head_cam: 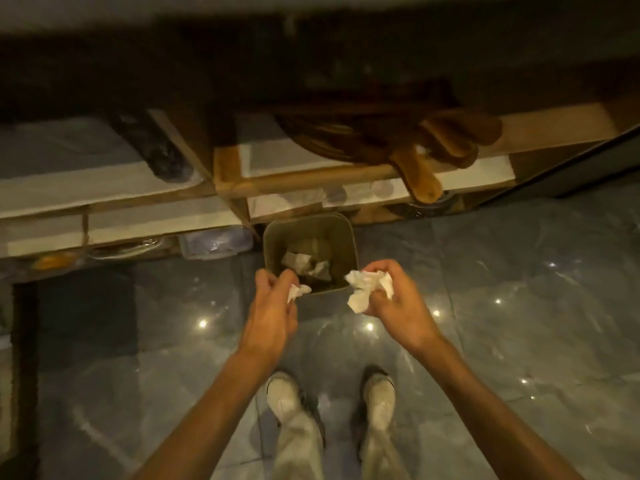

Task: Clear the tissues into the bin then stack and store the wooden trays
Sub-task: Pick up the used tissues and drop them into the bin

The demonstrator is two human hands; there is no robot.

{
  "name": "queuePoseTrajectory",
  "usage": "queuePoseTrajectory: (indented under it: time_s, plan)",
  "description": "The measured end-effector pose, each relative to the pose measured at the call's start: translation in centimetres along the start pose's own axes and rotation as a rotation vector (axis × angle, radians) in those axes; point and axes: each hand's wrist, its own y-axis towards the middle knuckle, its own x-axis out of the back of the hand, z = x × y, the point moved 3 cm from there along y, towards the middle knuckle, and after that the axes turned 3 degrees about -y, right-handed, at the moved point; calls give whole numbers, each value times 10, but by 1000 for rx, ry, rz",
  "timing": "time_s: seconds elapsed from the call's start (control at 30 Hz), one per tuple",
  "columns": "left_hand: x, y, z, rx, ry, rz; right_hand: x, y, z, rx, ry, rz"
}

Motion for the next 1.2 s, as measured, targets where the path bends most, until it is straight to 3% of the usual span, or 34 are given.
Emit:
queuePoseTrajectory:
  time_s: [0.23,0.3,0.37,0.43,0.5,0.6,0.7,0.87,1.0,1.1,1.2]
  plan:
    - [-94,66,71,8,-62,8,-39,92,-85,24,-20,35]
    - [-113,79,85,104,-31,-3,-53,111,-105,37,-113,53]
    - [-132,90,106,258,7,84,-67,124,-126,69,-255,54]
    - [-146,96,124,292,35,182,-77,130,-148,106,-347,97]
    - [-146,102,135,275,47,157,-82,133,-163,133,-392,150]
    - [-132,116,145,227,20,22,-80,145,-170,96,-399,69]
    - [-121,129,149,136,-59,-92,-81,161,-167,58,-196,-14]
    - [-128,143,147,-15,-36,-143,-98,183,-156,247,-546,0]
    - [-143,158,152,44,58,10,-115,201,-160,189,-546,124]
    - [-153,161,155,37,146,175,-125,207,-169,139,-782,266]
    - [-152,161,155,-10,304,205,-124,206,-168,126,-844,300]
